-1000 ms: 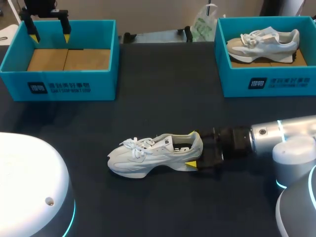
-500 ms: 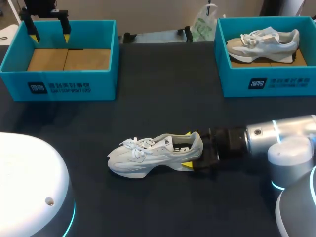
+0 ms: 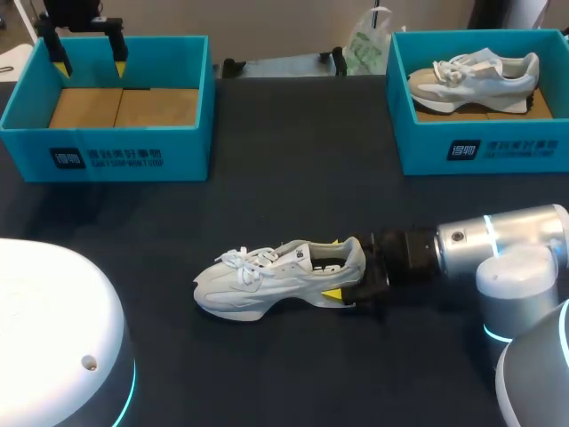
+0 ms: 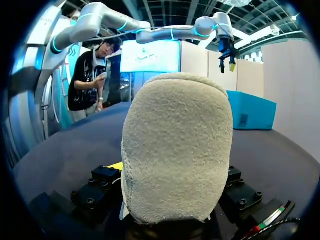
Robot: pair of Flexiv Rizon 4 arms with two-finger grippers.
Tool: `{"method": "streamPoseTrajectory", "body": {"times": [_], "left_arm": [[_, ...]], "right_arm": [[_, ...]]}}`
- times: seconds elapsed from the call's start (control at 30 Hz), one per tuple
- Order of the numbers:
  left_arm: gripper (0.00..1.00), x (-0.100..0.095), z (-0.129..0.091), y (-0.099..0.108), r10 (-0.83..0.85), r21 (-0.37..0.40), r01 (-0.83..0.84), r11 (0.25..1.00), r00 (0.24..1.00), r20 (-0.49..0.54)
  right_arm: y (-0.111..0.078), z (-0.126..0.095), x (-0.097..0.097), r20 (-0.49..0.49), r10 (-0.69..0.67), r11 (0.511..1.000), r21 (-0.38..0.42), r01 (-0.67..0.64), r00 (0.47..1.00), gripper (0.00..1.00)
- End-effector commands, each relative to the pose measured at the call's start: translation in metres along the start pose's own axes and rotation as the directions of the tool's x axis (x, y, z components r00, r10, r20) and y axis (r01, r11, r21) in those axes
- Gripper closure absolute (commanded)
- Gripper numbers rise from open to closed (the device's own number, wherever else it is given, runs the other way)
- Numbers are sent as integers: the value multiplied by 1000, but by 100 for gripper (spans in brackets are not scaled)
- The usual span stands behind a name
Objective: Take the shoe out of the shoebox, open the shoe tongue, remove and reinsert the insole, then place the shoe into the shoebox
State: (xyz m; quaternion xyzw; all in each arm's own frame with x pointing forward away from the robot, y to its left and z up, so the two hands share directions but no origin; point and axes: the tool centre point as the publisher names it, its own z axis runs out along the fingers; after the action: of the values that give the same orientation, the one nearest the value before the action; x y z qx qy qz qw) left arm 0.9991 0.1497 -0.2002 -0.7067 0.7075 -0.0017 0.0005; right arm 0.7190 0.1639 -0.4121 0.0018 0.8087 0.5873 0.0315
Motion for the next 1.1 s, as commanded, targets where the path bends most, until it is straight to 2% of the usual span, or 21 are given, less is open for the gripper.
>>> {"method": "streamPoseTrajectory", "body": {"times": [0.03, 1.1], "left_arm": [[0, 0, 0, 0, 0, -1, 0, 1000, 1000, 1], [0, 0, 0, 0, 0, -1, 0, 1000, 1000, 1]], "right_arm": [[0, 3, -2, -1, -1, 1000, 10, 1, 1000, 100], [2, -8, -4, 56, -4, 1000, 11, 4, 998, 100]]}}
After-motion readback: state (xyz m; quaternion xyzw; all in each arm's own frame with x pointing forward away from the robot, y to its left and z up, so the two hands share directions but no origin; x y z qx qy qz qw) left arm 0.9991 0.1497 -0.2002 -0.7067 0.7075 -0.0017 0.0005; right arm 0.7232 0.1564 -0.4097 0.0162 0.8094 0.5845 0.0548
